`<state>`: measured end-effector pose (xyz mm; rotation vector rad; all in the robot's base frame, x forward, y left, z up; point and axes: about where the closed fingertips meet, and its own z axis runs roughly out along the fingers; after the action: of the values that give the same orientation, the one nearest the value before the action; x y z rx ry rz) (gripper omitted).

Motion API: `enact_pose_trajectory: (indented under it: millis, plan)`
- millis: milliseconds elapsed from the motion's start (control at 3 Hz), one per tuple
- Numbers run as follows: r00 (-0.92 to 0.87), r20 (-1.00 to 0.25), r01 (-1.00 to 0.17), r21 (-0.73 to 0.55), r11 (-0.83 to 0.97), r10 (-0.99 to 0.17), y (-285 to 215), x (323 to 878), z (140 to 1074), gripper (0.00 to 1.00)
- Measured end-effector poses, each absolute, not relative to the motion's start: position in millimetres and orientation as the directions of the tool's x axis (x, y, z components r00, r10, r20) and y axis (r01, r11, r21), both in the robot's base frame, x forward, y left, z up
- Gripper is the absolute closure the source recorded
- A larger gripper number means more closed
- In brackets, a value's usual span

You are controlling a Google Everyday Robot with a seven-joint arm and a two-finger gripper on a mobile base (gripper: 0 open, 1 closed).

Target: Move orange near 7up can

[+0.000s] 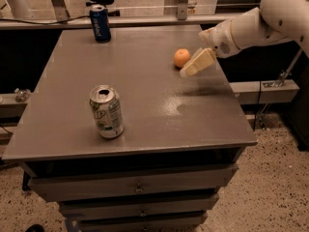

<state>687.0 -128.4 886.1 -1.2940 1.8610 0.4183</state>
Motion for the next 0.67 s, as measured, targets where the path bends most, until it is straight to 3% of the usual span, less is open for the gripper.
enact_pose_trajectory:
  millis: [667]
  plan:
    - [-0.193, -0.794, -0.872, -0.130, 0.472, -0.576, -115.6, 732.3, 855.4, 0.00]
